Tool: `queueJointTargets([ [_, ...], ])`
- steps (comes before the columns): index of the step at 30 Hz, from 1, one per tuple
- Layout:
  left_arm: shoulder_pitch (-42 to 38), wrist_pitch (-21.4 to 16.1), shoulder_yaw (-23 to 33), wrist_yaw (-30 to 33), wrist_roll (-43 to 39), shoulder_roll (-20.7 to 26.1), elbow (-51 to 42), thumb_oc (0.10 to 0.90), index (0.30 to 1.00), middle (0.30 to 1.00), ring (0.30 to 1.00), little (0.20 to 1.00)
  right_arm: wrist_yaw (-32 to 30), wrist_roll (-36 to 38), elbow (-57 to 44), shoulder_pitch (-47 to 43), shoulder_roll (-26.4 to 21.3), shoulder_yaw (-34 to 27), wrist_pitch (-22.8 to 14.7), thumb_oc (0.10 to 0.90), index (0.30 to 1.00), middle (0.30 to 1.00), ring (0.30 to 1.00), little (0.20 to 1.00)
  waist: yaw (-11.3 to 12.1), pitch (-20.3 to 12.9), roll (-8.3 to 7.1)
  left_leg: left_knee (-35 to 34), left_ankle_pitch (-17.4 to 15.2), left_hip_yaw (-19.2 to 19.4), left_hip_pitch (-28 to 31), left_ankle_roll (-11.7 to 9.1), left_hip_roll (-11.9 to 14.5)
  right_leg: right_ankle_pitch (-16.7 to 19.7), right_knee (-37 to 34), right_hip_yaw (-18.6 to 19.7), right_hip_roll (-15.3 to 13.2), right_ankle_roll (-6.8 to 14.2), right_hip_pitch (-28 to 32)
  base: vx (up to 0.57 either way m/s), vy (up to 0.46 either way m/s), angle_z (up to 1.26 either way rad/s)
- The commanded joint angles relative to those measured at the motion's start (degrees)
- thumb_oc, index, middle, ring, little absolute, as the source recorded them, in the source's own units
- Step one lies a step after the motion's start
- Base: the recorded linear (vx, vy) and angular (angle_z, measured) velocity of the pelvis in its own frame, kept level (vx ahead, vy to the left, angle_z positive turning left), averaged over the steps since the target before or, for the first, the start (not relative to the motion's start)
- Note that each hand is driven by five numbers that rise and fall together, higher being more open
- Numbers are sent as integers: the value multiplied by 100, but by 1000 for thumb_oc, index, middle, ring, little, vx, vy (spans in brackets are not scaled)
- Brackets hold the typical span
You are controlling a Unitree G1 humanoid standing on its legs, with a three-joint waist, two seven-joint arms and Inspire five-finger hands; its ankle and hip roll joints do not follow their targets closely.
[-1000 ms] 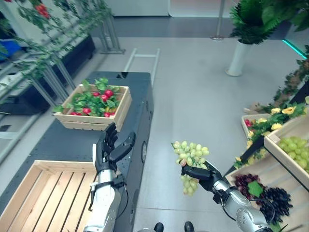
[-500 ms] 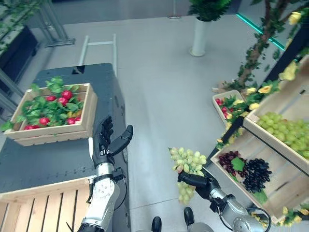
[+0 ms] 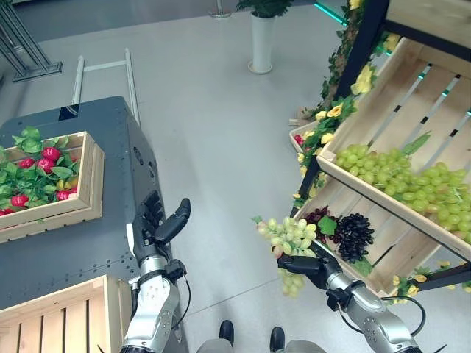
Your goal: Pick up the fruits from the basket on one side to the basket on the other side
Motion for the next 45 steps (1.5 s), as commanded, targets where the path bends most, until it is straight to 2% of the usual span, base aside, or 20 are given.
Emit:
queueJointTargets([
  [1,-198,-529,171,-111,122,145,-682,800,900,900,900,900,596,-113,-1001,-364,-130,-362,-813,400,300,300,300,300,-35,-468,-87,310,-438,-682,-390,237,-593,585,-594,289,10,0,333,-92,111,-50],
  [2,-204,-516,174,-105,153,146,-689,800,900,900,900,900,610,-130,-1005,-381,-144,-360,-831,400,300,300,300,300,-34,-474,-91,219,-458,-705,-361,248,-592,585,-589,296,2,8,317,-68,157,-71],
  [3,-323,-458,106,26,135,228,-562,800,900,900,900,900,644,-192,-938,-510,-201,-305,-888,400,300,300,300,300,-64,-504,-34,-189,-535,-638,-123,285,-526,520,-535,262,14,14,273,-22,149,-71],
  [4,-592,-417,-1,66,-142,276,-328,800,900,900,900,900,440,-249,-1103,-588,-335,-321,-772,400,300,300,300,300,-144,-548,16,-515,-451,-668,30,326,-496,488,-437,282,26,54,219,-15,171,-61],
  [6,-692,-462,15,180,104,282,-311,800,900,900,900,900,467,-136,-1252,-589,-473,-356,-751,400,300,300,300,300,-183,-583,22,-747,-397,-701,144,352,-487,430,-375,248,24,66,166,-3,103,-30],
  [7,-677,-518,80,198,167,338,-227,800,900,900,900,900,565,-174,-1368,-422,-562,-497,-845,400,300,300,300,300,-273,-632,32,-852,-435,-612,243,372,-445,396,-300,291,32,80,90,15,83,-33],
  [10,-566,-644,217,102,53,299,-17,800,900,900,900,900,805,38,-1528,-257,-658,-773,-867,400,300,300,300,300,-364,-685,30,-898,-473,-473,318,381,-432,492,-457,382,37,111,104,19,63,-29],
  [12,-478,-599,267,58,129,233,17,800,900,900,900,900,967,321,-1661,-212,-623,-1012,-878,400,300,300,300,300,-419,-733,28,-1012,-505,-346,427,398,-404,541,-569,438,57,119,148,42,37,-21],
  [19,-257,-573,400,-171,134,200,105,800,900,900,900,900,1385,748,-2171,60,-675,-1620,-634,400,300,300,300,300,-569,-801,33,-1107,-563,-132,577,434,-369,594,-611,608,99,139,154,39,11,-9],
  [21,-258,-538,450,-224,140,230,108,800,900,900,900,900,1384,706,-2271,150,-865,-1895,-613,400,300,300,300,300,-641,-806,22,-1162,-569,-54,638,438,-340,616,-612,668,116,149,145,31,-16,-13],
  [25,-251,-557,488,-300,115,279,196,800,900,900,900,900,1491,1130,-2503,189,-1160,-2372,-585,400,300,300,300,300,-730,-825,5,-1224,-587,29,699,425,-300,622,-612,731,139,154,135,21,-10,-11],
  [31,-321,-598,465,-433,168,257,410,800,900,900,900,900,1576,1465,-2775,118,-1349,-2869,-540,400,300,300,300,300,-830,-865,-13,-1240,-631,95,720,406,-274,627,-612,814,162,167,113,22,6,-11],
  [39,-474,-605,393,-545,150,249,524,800,900,900,900,900,724,1613,-2523,-351,-1611,-3317,-689,400,300,300,300,300,-855,-875,-48,-1240,-692,117,737,386,-247,638,-612,867,176,179,112,8,20,-6],
  [42,-496,-606,380,-577,99,272,500,800,900,900,900,900,294,1000,-2364,-485,-1639,-3425,-754,400,300,300,300,300,-841,-892,-58,-1240,-717,79,744,372,-246,635,-612,860,180,186,124,12,22,-6],
  [45,-514,-538,306,-586,119,328,446,800,900,900,900,900,51,707,-2194,-629,-2121,-3542,-551,400,300,300,300,300,-822,-921,-112,-1240,-715,57,735,361,-246,656,-612,885,187,182,115,0,0,0],
])
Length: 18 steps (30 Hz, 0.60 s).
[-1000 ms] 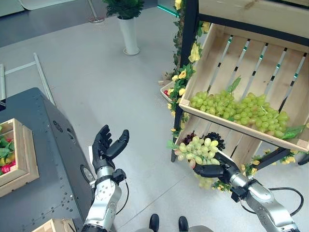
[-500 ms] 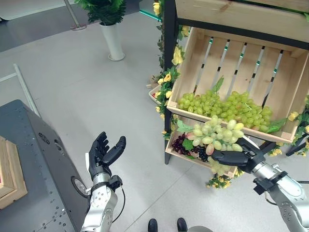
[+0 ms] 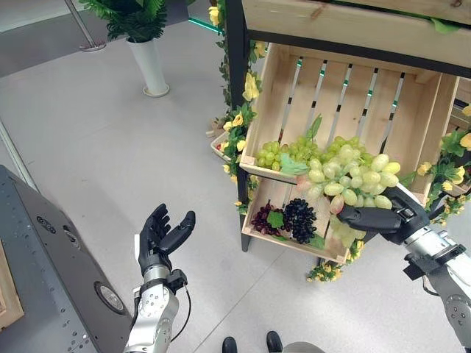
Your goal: Pick up the fruits from the basket on one side to the basket on the other side
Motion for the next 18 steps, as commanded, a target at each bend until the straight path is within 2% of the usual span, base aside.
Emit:
queueJointTargets([
  [1,-637,-589,61,-109,199,436,54,800,900,900,900,900,-590,-166,295,-992,-564,-779,-539,400,300,300,300,300,193,-552,-240,47,-723,12,195,5,-93,237,6,-122,31,-79,-65,0,0,0],
  [3,-672,-588,9,-110,192,456,79,800,900,900,900,900,-648,-199,484,-1139,-755,-722,-493,400,300,300,300,300,217,-545,-266,47,-724,2,193,3,-93,244,6,-127,34,-79,-66,0,0,0],
  [5,-716,-573,-73,-163,190,498,95,800,900,900,900,900,-898,-355,863,-1417,-1170,-623,-379,400,300,300,300,300,281,-557,-343,47,-733,-49,181,-7,-98,234,6,-147,41,-86,-60,0,0,0],
  [6,-718,-573,-73,-171,188,496,96,800,900,900,900,900,-915,-361,903,-1445,-1201,-609,-384,400,300,300,300,300,281,-556,-343,47,-733,-53,180,-7,-99,234,6,-149,40,-86,-59,0,0,0],
  [7,-704,-557,-127,-256,173,534,42,800,900,900,900,900,-1045,-408,1205,-1631,-1502,-576,-308,400,300,300,300,300,337,-576,-392,47,-731,-94,178,-13,-102,233,6,-178,40,-88,-48,0,0,0],
  [11,-681,-545,-167,-376,120,581,-23,800,900,900,900,900,-1338,-819,1702,-1977,-1895,-446,-196,400,300,300,300,300,416,-603,-437,47,-722,-161,175,-18,-113,231,6,-223,29,-92,-33,1,2,1],
  [14,-726,-426,-340,-454,91,679,-78,800,900,900,900,900,-1566,-946,2298,-2621,-2355,-82,77,400,300,300,300,300,549,-631,-490,47,-715,-240,180,-12,-123,221,6,-324,14,-93,-6,-1,1,1],
  [16,-742,-427,-388,-463,61,693,-51,800,900,900,900,900,-1582,-1003,2489,-2877,-2466,102,135,400,300,300,300,300,572,-637,-493,47,-712,-260,182,-10,-126,216,6,-347,11,-95,3,0,1,2],
  [18,-772,-371,-508,-524,-25,729,-6,800,900,900,900,900,-1583,-1073,2958,-3466,-2717,524,251,400,300,300,300,300,680,-661,-517,47,-709,-324,189,-10,-135,197,6,-423,-2,-99,28,4,2,3],
])
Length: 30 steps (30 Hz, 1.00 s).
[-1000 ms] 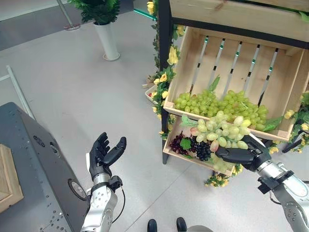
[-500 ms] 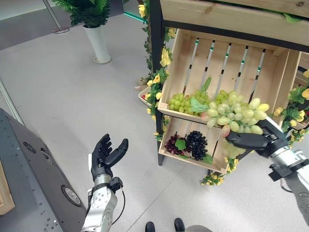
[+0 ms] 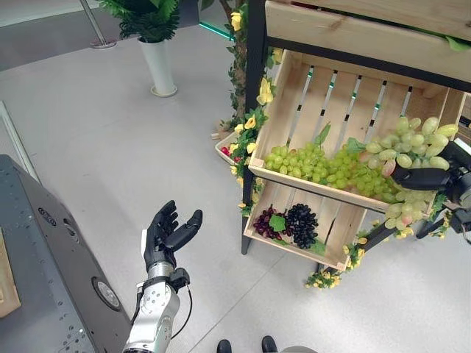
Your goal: Pick up the fruits from the basket on one side to the basket on the other side
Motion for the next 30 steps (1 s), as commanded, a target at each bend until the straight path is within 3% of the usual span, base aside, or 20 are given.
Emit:
queueJointTargets([
  [1,-635,-409,-292,-195,-63,524,-44,800,900,900,900,900,-554,-314,728,-1756,-746,211,-352,400,300,300,300,300,388,-572,-349,12,-710,-212,189,-16,-118,171,7,-385,8,-101,8,7,2,6],
  [7,-604,-323,-613,-753,-249,575,-75,800,900,900,900,900,-488,-837,1788,-3216,-1107,1466,-367,400,300,300,300,300,573,-624,-368,12,-691,-321,193,-15,-137,137,7,-536,-7,-118,47,8,-2,9],
  [11,-590,-254,-917,-1063,-381,610,-91,800,900,900,900,900,-362,-866,2236,-3945,-1012,2216,-498,400,300,300,300,300,672,-629,-352,12,-682,-381,214,-12,-137,109,7,-626,-28,-134,93,11,2,13],
  [19,-665,-223,-1279,-1220,-461,643,-64,800,900,900,900,900,-340,-1259,2656,-4848,-639,3076,-683,400,300,300,300,300,779,-656,-282,12,-688,-427,259,-13,-146,56,7,-737,-70,-143,159,18,8,9],
  [27,-640,-343,-1341,-1280,-605,713,-10,800,900,900,900,900,-196,-2082,3168,-5475,-466,3837,-474,400,300,300,300,300,886,-668,-251,12,-665,-505,252,-16,-167,29,7,-837,-100,-152,176,-3,13,8],
  [28,-649,-333,-1343,-1273,-619,702,3,800,900,900,900,900,-96,-2313,3268,-5509,-450,3958,-460,420,331,331,331,331,897,-662,-250,12,-663,-507,252,-16,-165,27,7,-856,-107,-152,180,-12,9,5],
  [29,-650,-315,-1349,-1273,-631,697,12,800,900,900,900,900,-1,-2415,3367,-5541,-442,4113,-433,800,900,900,900,900,916,-652,-255,12,-663,-504,259,-16,-159,27,7,-871,-112,-153,188,-9,8,5],
  [30,-651,-317,-1354,-1274,-633,691,18,800,900,900,900,900,1,-2421,3398,-5568,-433,4160,-428,800,900,900,900,900,918,-648,-250,12,-661,-502,261,-16,-157,27,7,-874,-113,-155,191,-8,7,6],
])
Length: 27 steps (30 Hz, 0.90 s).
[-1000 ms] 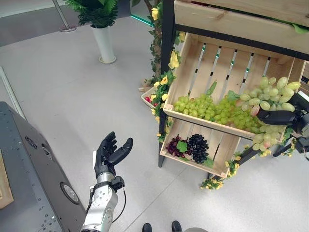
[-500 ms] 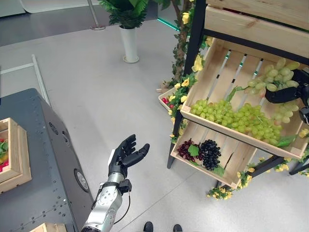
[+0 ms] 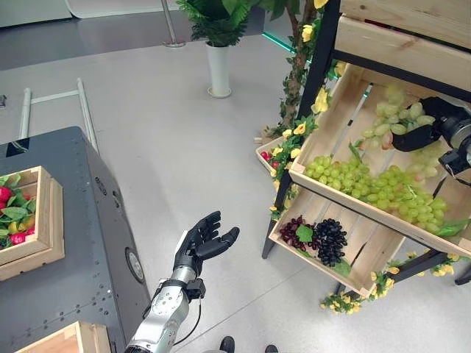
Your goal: Pick up the fruits from the basket on one side to the basket on the other side
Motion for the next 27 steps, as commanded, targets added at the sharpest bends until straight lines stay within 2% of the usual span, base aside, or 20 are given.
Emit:
queueJointTargets([
  [1,-497,-561,-203,-129,-53,227,-126,800,900,900,900,900,5,-453,591,-1325,-206,343,-269,800,900,900,900,900,156,-639,-258,11,-745,-10,251,43,-125,83,14,-352,-103,-84,18,-6,4,4],
  [10,-500,-528,-200,-197,-86,276,-145,800,900,900,900,900,33,-758,959,-1415,-285,453,-105,800,900,900,900,900,163,-601,-260,11,-746,-11,242,51,-128,91,14,-353,-101,-79,10,-1,0,1],
  [16,-450,-531,-226,-226,-90,330,-193,800,900,900,900,900,-47,-671,971,-1404,-394,429,49,800,900,900,900,900,107,-589,-245,11,-760,69,270,61,-119,101,14,-301,-101,-77,17,0,0,0],
  [22,-439,-551,-272,-233,-75,334,-169,800,900,900,900,900,-374,-468,857,-1332,-417,341,-16,800,900,900,900,900,63,-600,-226,11,-771,100,278,67,-117,108,14,-241,-90,-72,10,2,1,-1],
  [24,-425,-568,-288,-224,-83,351,-183,800,900,900,900,900,-643,-261,680,-1159,-399,143,-97,800,900,900,900,900,37,-604,-207,11,-778,112,277,69,-114,103,14,-224,-91,-71,4,14,9,-5],
  [27,-407,-554,-272,-199,-109,359,-205,800,900,900,900,900,-958,137,278,-825,-319,-272,-420,800,900,900,900,900,-8,-600,-169,11,-786,135,277,78,-111,102,14,-195,-88,-71,-7,9,9,-6],
])
